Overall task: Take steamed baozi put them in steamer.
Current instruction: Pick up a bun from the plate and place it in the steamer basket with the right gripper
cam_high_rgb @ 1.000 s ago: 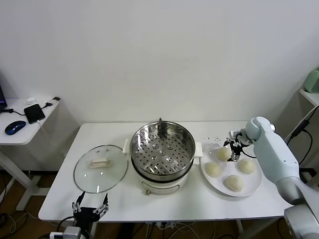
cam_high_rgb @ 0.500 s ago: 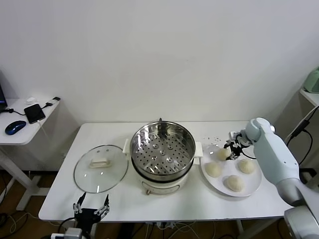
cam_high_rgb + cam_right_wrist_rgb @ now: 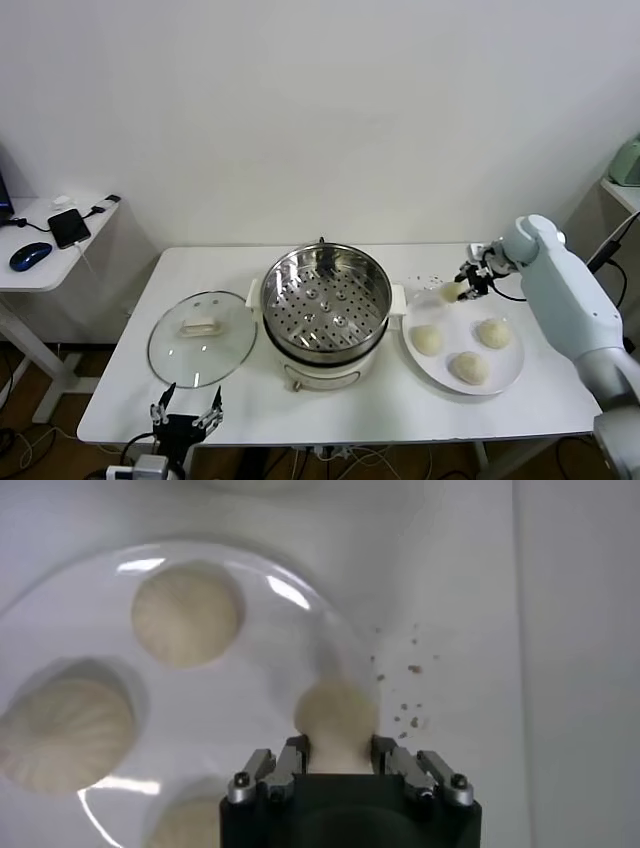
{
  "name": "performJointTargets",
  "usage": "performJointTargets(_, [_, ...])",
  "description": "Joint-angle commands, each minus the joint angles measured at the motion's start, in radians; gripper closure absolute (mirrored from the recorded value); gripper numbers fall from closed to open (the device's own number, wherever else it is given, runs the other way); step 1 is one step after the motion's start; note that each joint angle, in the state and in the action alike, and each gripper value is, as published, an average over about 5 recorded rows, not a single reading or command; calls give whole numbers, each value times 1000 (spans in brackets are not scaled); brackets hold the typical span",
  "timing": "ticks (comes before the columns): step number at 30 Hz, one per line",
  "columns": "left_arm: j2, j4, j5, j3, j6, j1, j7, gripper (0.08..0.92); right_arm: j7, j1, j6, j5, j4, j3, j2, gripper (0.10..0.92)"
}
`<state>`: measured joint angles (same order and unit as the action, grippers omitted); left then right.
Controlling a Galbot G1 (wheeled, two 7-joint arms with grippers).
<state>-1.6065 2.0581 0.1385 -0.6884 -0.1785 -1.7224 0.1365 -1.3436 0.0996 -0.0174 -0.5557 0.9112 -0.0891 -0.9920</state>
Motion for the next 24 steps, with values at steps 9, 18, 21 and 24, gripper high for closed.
performJointTargets(9, [5,-4,-3,-8,0,34,-8,177,-163,-547,45,350,-216,-454,-276,568])
performJointTargets(18, [-1,-1,-11,-10,0,49,-16,177,-143,-601,-380,470,-441,-554,-515,567])
performJointTargets(21, [-3,-1,-11,-11,2,46,-19,177,-127,-590,-555,492,-428,-658,-529,567])
performJointTargets(24, [-4,-4,-12,-12,3,45,-22,177,-125,-573,-674,429,-414,-708,-537,567])
